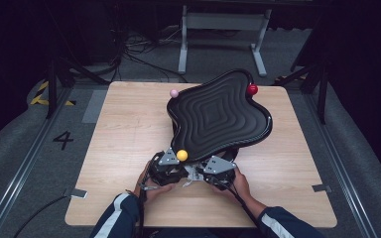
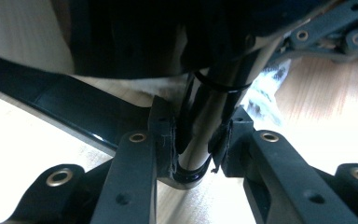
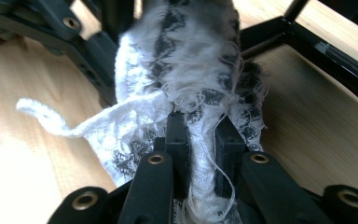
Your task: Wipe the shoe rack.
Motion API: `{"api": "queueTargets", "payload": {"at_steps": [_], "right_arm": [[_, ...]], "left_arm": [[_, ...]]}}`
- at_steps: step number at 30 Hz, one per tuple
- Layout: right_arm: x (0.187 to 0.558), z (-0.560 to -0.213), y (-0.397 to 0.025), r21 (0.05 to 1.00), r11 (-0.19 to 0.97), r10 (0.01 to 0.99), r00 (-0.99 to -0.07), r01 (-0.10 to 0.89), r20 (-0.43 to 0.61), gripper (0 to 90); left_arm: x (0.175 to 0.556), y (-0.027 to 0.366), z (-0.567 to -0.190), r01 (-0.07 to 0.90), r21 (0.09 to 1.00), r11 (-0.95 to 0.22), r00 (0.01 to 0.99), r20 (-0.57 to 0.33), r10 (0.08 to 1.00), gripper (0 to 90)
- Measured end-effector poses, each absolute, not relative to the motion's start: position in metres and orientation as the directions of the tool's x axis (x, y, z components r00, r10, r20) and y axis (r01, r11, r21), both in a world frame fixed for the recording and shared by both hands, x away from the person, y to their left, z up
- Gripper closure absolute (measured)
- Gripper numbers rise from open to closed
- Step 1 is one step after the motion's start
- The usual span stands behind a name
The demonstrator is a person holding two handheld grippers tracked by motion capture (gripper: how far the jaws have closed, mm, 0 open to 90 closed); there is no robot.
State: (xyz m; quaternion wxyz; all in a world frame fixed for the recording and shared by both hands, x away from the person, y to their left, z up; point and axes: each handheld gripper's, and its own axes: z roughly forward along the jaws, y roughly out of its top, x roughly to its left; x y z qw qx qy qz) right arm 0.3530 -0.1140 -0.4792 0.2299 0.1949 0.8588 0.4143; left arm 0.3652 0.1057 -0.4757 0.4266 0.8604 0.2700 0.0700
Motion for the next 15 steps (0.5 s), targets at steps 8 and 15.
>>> {"api": "queueTargets", "payload": {"at_steps": [8,15], "right_arm": [[0.353,-0.480,-0.115,0.799,0.590,0.508,-0.824,0.120,-0.251,79.4],[0.358,-0.481,-0.132,0.792,0.601,0.525,-0.799,0.104,-0.294,79.6]], "left_arm": [[0.364,0.107,-0.476,0.399,0.772,-0.494,0.847,-0.104,0.521,72.4],[0.365,0.107,-0.475,0.394,0.771,-0.500,0.852,-0.102,0.514,72.5]]}}
